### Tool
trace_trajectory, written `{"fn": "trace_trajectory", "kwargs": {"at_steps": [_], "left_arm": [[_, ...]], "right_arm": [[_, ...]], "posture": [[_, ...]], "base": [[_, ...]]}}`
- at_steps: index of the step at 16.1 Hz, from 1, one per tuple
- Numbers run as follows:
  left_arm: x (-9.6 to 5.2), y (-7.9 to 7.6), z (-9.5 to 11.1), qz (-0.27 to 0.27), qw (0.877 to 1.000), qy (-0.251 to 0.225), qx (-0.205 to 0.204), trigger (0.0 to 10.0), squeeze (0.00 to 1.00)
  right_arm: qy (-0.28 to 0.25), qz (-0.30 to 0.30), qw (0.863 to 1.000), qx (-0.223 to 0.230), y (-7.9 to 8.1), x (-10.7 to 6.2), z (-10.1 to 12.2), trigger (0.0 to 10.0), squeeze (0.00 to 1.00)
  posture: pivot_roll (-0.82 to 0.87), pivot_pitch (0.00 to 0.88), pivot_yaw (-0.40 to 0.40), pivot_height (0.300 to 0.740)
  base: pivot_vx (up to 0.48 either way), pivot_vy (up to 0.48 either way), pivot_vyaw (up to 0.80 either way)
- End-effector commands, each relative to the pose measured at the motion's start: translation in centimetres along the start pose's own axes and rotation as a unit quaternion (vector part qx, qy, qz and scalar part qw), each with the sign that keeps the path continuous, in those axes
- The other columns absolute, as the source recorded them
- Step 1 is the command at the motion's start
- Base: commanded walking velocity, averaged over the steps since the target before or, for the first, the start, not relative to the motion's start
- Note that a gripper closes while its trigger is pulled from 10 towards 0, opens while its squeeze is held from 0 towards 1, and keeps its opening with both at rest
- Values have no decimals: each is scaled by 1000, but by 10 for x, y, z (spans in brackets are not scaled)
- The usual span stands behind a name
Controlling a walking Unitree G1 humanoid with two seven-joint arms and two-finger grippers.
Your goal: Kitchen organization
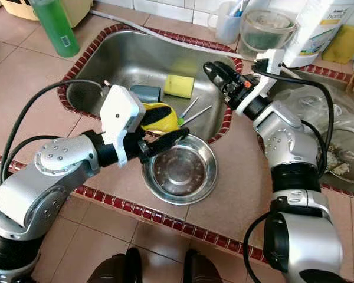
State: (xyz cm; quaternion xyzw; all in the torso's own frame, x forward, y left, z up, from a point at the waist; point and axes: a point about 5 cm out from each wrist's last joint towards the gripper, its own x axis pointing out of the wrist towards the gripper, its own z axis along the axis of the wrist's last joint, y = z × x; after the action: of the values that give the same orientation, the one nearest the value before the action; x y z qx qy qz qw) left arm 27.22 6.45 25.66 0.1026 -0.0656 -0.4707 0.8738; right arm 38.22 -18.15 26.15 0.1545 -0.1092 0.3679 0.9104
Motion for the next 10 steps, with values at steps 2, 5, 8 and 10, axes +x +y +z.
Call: {"fn": "trace_trajectory", "kwargs": {"at_steps": [2, 5, 8, 10], "left_arm": [[-1, 2, -7, 7, 1000, 13, 9, 10000, 0], [-6, 15, -15, 26, 999, 26, 17, 10000, 0], [-14, 30, -27, 39, 998, 42, 36, 10000, 0], [-14, 41, -32, 52, 997, 45, 45, 10000, 0]], "right_arm": [[8, 20, 1000, -13, 4, -5, 3, 10000, 1000], [60, 64, 995, -40, 16, -20, -1, 10000, 0], [99, 81, 987, -99, 26, -53, -1, 10000, 0], [106, 83, 983, -124, 30, -66, 3, 10000, 0]], "posture": [[-36, 310, -16, 740], [-47, 295, -23, 740], [-75, 273, -22, 740], [-95, 255, -18, 740]], "base": [[0, 0, 0], [0, 0, 0], [0, 0, 0], [0, 0, 0]]}}
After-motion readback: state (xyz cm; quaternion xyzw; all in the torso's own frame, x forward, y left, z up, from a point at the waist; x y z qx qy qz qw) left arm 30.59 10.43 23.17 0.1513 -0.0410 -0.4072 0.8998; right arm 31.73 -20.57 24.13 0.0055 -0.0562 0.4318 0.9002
